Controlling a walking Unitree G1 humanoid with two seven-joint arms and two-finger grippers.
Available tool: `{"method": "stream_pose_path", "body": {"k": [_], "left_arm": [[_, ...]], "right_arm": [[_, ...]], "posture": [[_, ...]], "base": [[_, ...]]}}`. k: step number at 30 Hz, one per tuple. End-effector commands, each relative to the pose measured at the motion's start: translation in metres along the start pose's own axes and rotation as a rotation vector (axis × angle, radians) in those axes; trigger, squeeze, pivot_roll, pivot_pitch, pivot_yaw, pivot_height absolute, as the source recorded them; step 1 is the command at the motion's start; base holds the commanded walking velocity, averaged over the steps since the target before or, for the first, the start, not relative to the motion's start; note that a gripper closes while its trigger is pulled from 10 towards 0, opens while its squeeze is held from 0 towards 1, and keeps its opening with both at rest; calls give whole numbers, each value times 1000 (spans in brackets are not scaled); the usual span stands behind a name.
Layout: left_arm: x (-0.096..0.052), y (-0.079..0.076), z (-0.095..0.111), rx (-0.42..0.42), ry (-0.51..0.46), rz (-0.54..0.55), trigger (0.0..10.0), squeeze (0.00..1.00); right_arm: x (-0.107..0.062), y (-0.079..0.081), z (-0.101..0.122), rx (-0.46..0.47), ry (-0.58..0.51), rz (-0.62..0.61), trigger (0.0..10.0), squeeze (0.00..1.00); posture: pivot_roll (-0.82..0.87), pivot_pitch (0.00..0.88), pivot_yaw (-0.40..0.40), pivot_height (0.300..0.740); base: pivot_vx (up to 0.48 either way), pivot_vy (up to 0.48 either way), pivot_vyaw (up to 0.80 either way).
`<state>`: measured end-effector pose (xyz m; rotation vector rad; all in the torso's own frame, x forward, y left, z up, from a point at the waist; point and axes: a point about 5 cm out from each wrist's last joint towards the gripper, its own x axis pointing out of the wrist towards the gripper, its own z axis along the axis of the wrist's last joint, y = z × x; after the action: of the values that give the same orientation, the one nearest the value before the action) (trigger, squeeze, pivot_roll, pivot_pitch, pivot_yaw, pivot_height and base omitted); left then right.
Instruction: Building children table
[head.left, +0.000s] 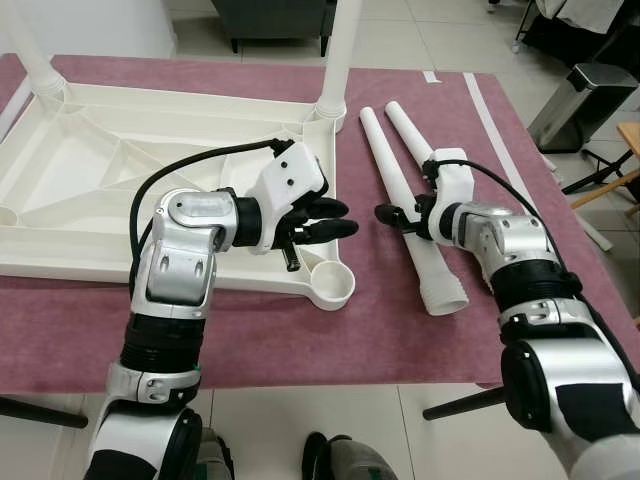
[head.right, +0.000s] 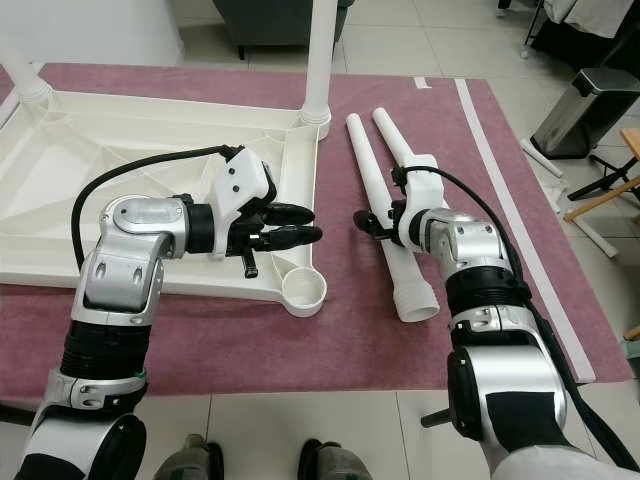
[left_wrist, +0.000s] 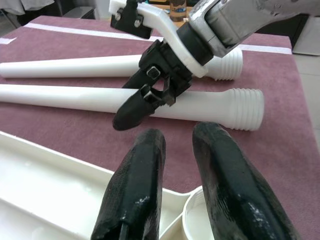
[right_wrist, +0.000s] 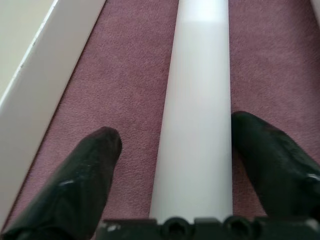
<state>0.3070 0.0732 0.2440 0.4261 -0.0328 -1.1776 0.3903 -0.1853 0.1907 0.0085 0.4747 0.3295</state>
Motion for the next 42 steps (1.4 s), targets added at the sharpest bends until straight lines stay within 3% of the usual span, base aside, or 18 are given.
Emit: {"method": "stream_pose_path", "body": {"k": [1,15,19,21,23,24,25,28,30,32,35,36,37,38,39,40,41,42], "left_arm": [[-12,27,-5,-16,21,618,10000,0],[-12,26,-3,-17,30,624,10000,0],[-12,26,-3,-15,30,630,10000,0],[-15,26,-2,-14,28,640,10000,0],[-15,26,-2,-14,28,640,10000,0],[-17,26,0,-22,16,643,10000,0],[-18,26,1,-35,0,641,10000,0],[-20,25,2,-47,-12,638,10000,0],[-22,26,5,-70,-34,630,10000,0],[-22,26,5,-70,-34,630,10000,0],[-26,28,7,-68,-45,618,10000,0],[-32,25,5,55,-6,546,10000,384],[-32,25,5,55,-6,546,10000,384],[-37,16,1,154,33,406,10000,188],[-37,16,1,154,33,406,10000,188],[-43,0,-4,221,58,229,10000,0],[-43,0,-4,221,58,229,10000,0],[-51,-20,-9,215,60,25,10000,0]], "right_arm": [[7,-1,-36,72,144,-11,0,0],[8,-7,-35,40,195,-46,0,0],[8,-1,-21,106,128,-6,0,0],[4,5,5,138,-29,44,0,0],[4,5,5,138,-29,44,0,0],[-6,9,26,122,-163,66,10000,0],[-20,14,44,93,-296,90,10000,0],[-34,19,53,67,-388,101,10000,0],[-56,27,62,13,-530,113,10000,0],[-56,27,62,13,-530,113,10000,0],[-79,36,68,-34,-659,139,10000,0],[-92,44,71,-58,-720,195,10000,0],[-92,44,71,-58,-720,195,10000,0],[-101,51,72,-78,-755,257,10000,0],[-101,51,72,-78,-755,257,10000,0],[-108,58,70,-102,-778,312,10000,0],[-108,58,70,-102,-778,312,10000,0],[-114,67,67,-137,-798,367,10000,0]], "posture": [[72,197,-42,740],[68,191,-43,740],[77,184,-46,740],[83,183,-50,740],[83,183,-50,740],[88,180,-57,740],[89,176,-56,740],[88,173,-53,740],[85,167,-46,740],[85,167,-46,740],[79,158,-33,740],[75,154,-27,740],[75,154,-27,740],[78,152,-21,740],[78,152,-21,740],[81,152,-18,740],[81,152,-18,740],[85,150,-17,740]], "base": [[0,0,0],[0,0,0],[0,0,0],[0,0,0],[0,0,0],[0,0,0],[0,0,0],[0,0,0],[0,0,0],[0,0,0],[0,0,0],[0,0,0],[0,0,0],[0,0,0],[0,0,0],[0,0,0],[0,0,0],[0,0,0]]}}
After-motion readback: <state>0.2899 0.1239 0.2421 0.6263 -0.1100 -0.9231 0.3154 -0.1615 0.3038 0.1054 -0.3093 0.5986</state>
